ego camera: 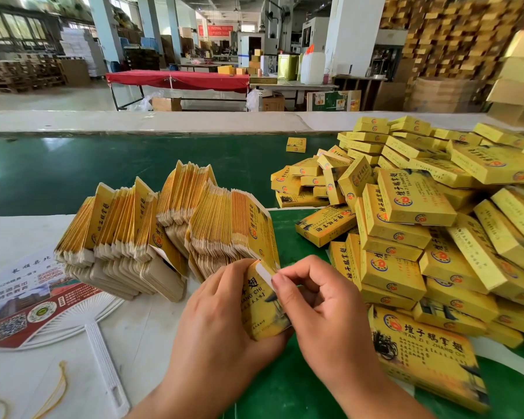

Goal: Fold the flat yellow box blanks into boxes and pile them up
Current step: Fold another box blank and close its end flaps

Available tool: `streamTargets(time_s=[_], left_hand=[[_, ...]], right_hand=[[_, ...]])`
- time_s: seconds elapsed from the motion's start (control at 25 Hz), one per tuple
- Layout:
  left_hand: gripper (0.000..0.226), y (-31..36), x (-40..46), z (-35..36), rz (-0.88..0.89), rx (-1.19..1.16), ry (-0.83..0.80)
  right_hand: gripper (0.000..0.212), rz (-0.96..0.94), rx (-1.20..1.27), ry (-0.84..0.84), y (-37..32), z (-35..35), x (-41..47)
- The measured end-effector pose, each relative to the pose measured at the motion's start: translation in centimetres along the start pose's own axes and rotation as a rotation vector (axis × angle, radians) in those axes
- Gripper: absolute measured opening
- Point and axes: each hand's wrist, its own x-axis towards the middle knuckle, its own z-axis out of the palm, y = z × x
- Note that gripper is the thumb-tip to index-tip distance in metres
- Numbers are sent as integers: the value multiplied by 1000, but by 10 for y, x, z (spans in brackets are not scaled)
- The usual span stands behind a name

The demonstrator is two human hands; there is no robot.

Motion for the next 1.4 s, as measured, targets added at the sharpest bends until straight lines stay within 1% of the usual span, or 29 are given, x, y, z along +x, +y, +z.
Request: streamTargets(time_s=[0.12,0.24,0.4,0.64,0.76,0.88,1.0,1.2,1.4], left_hand=[[71,-1,0,0,-2,-6,-24],[73,-2,0,-2,3,2,-48],[72,-5,1,-7,36,32,-79],[69,-8,4,-11,56,-10,-123],[68,-9,5,-13,62,-33,-135],[68,-7,3,-13,71,-18,-134],[70,-4,2,-11,82,-2,-122],[71,0,1,-9,83,63,-123],[71,3,1,-11,77,105,-114]], right_hand=[[11,-5,-27,5,0,-1,0],[11,9,-26,-27,0,-3,1],[11,44,22,-78,0,-8,4],[10,115,123,-125,2,-10,6],[13,150,115,-127,4,-16,9],[15,159,130,-111,4,-18,10],[18,139,110,-129,3,-15,6],[15,131,59,-127,3,-12,2],[23,128,91,-125,0,-12,3]])
